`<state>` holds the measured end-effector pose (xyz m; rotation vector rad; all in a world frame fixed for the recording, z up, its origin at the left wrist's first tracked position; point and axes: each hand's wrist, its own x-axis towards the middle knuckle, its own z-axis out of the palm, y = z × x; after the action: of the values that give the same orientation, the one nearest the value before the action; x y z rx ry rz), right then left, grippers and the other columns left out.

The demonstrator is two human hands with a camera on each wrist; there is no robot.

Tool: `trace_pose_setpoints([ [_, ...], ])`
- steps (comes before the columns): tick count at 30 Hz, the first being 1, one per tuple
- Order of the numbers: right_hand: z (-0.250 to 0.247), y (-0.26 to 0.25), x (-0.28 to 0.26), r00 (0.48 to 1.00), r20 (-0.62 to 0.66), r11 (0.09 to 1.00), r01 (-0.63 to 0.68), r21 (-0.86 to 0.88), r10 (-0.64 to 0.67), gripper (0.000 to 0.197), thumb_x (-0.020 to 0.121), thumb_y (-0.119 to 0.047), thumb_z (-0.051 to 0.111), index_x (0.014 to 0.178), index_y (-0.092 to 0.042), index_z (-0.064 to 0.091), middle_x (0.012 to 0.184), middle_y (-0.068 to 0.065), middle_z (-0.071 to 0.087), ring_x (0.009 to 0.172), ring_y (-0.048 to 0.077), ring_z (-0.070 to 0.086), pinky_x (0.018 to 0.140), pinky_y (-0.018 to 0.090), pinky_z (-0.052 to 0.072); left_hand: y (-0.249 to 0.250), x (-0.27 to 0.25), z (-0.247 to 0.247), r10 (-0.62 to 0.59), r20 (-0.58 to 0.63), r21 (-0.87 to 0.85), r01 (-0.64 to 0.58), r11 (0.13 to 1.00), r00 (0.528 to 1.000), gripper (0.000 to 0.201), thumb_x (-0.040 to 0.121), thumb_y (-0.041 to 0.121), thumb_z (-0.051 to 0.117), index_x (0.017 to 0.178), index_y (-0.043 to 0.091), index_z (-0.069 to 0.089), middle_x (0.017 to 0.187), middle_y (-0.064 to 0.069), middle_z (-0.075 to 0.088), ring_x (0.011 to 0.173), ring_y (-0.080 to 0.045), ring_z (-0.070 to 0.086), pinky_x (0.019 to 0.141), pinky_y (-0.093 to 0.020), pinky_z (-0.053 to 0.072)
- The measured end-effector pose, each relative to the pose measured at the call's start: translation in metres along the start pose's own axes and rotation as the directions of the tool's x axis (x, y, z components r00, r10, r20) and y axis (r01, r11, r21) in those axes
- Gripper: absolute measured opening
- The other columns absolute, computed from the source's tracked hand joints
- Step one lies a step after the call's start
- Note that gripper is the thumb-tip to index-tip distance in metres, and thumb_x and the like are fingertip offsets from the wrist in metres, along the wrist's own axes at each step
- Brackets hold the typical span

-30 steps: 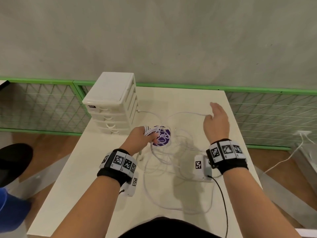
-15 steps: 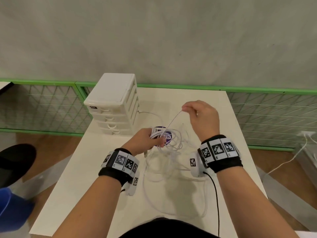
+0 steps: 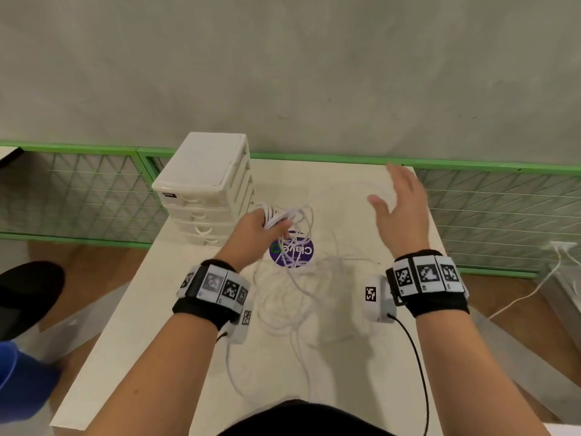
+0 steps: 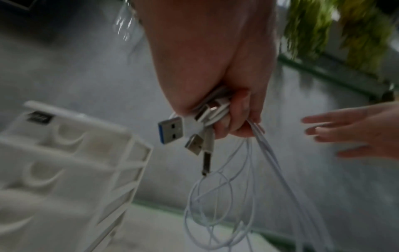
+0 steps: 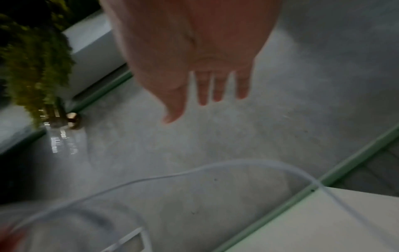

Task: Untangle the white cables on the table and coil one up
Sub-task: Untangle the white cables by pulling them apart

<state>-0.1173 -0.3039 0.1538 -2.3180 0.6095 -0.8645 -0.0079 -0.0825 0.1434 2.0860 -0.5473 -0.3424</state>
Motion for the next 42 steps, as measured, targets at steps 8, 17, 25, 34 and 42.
trace_pose_setpoints([
  [8, 0.025, -0.051, -0.003, 0.891, 0.055, 0.89, 0.443, 0.108, -0.45, 0.021, 0.083, -0.017, 0.064, 0.102, -0.021, 0.074, 0.097, -0.002, 0.073, 0.087, 0.018, 0.067, 0.077, 0.034, 0.053, 0.053, -0.007, -0.003, 0.187, -0.002, -0.186, -0.184, 0.965, 0.982, 0.025, 0.092, 0.025, 0.063, 0.078, 0.004, 0.063, 0.074, -0.021, 0.062, 0.048, -0.009, 0.043, 0.048, -0.02, 0.035],
  [17, 0.0, -0.042, 0.019, 0.975, -0.221, 0.963, 0.089, 0.253, -0.032, 0.014, 0.082, -0.024, 0.069, 0.09, -0.016, 0.076, 0.09, 0.0, 0.074, 0.085, 0.016, 0.067, 0.083, 0.031, 0.05, 0.007, -0.02, 0.007, -0.018, 0.373, 0.011, 0.015, 1.0, 0.928, 0.029, 0.097, 0.03, 0.055, 0.085, 0.006, 0.067, 0.04, 0.016, 0.046, 0.035, -0.001, 0.035, 0.036, -0.013, 0.027],
  [25, -0.049, -0.035, 0.045, 0.838, -0.389, 0.768, -0.055, 0.638, 0.383, 0.012, 0.085, -0.015, 0.065, 0.08, -0.026, 0.067, 0.073, -0.002, 0.065, 0.061, 0.009, 0.06, 0.059, 0.028, 0.049, -0.039, -0.022, 0.024, -0.155, 0.492, 0.267, 0.02, 0.963, 0.856, 0.022, 0.095, 0.018, 0.056, 0.084, 0.006, 0.07, 0.077, 0.006, 0.056, 0.058, -0.002, 0.046, 0.051, -0.008, 0.035],
  [34, -0.017, -0.016, 0.015, 0.984, 0.164, 0.995, -0.064, -0.073, 0.075, 0.067, 0.084, -0.019, 0.068, 0.143, -0.018, 0.038, 0.149, 0.004, 0.035, 0.138, 0.021, 0.031, 0.111, 0.028, 0.021, 0.009, -0.001, -0.011, -0.002, 0.102, 0.062, -0.005, 0.998, 0.995, 0.03, 0.094, 0.025, 0.059, 0.073, 0.006, 0.067, 0.042, 0.014, 0.051, 0.041, -0.001, 0.042, 0.046, -0.014, 0.032],
  [42, 0.029, -0.04, -0.013, 0.91, 0.298, 0.956, 0.293, 0.03, -0.288, 0.016, 0.089, -0.024, 0.063, 0.1, -0.023, 0.074, 0.098, -0.002, 0.072, 0.09, 0.02, 0.065, 0.08, 0.034, 0.049, 0.026, -0.008, -0.011, 0.012, 0.19, -0.066, 0.001, 0.998, 0.982, 0.022, 0.094, 0.024, 0.06, 0.08, 0.015, 0.075, 0.058, 0.002, 0.066, 0.041, -0.005, 0.038, 0.049, -0.02, 0.032],
])
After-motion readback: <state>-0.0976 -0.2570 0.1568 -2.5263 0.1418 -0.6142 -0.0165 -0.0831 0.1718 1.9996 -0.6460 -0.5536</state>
